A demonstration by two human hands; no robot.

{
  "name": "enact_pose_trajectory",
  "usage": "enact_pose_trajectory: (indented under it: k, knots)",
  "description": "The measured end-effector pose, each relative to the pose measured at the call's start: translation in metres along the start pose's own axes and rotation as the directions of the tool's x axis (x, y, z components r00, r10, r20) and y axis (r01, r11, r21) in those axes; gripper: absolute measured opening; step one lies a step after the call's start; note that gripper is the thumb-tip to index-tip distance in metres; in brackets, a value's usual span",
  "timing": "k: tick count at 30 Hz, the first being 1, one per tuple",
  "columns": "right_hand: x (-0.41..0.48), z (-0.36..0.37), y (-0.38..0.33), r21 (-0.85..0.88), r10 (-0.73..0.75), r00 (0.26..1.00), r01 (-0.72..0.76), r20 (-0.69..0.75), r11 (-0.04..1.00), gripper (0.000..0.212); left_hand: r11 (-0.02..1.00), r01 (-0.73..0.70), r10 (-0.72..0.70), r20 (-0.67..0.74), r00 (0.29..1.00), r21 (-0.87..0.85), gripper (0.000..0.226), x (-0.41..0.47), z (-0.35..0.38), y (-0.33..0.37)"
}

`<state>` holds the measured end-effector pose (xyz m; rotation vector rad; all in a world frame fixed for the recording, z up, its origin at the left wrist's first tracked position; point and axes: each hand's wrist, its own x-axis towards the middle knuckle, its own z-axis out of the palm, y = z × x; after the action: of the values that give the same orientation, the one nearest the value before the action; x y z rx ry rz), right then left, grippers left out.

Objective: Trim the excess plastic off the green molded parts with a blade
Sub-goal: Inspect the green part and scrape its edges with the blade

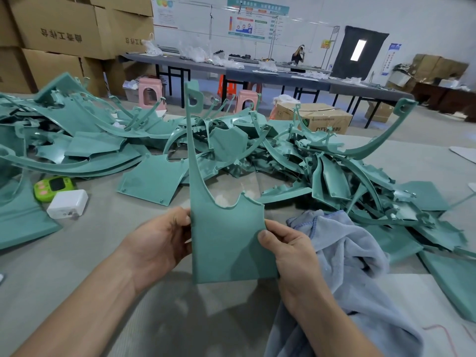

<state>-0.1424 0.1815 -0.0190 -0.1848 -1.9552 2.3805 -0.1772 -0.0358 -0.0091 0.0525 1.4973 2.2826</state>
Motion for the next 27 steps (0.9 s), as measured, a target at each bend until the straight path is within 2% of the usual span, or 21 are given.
enact_pose_trajectory:
  k: [5,9,13,17,21,24,26,27]
  knots:
    - [0.001,0.002,0.002,0.017,0.051,0.998,-0.050,-0.022,0.999,0.035,1.000,-0.012,0.012,-0.019,1.000,0.024,0.043,-0.001,0.000,-0.001]
    - [0.001,0.002,0.002,0.024,0.033,0.999,-0.033,-0.023,0.999,0.034,0.999,-0.044,0.044,-0.011,0.999,-0.014,0.046,-0.001,0.001,-0.003]
    - [0.001,0.000,0.000,0.019,-0.007,1.000,0.007,-0.027,1.000,0.031,0.998,-0.061,0.060,-0.033,0.998,-0.013,0.032,-0.003,0.005,-0.002]
    - [-0.002,0.000,-0.002,0.015,-0.003,1.000,0.004,-0.007,1.000,0.033,0.999,-0.049,0.049,-0.037,0.998,-0.006,0.040,-0.004,0.004,0.002]
    - [0.001,0.003,-0.003,0.117,0.042,0.996,-0.032,-0.083,0.993,0.025,0.996,-0.078,0.075,0.048,0.996,0.045,0.054,-0.010,0.011,0.000]
    - [0.005,0.000,-0.008,0.188,0.069,0.986,-0.039,-0.155,0.981,0.024,0.984,-0.092,0.059,0.206,0.977,0.154,0.044,-0.015,0.019,-0.002]
    - [0.004,0.000,-0.005,0.162,0.092,0.989,-0.072,-0.118,0.984,0.022,0.968,-0.111,0.053,0.250,0.967,0.224,0.048,-0.017,0.026,-0.007]
    - [0.002,0.002,-0.003,0.143,0.113,0.990,-0.101,-0.080,0.985,0.022,0.962,-0.117,0.067,0.203,0.977,0.245,0.049,-0.017,0.032,-0.011]
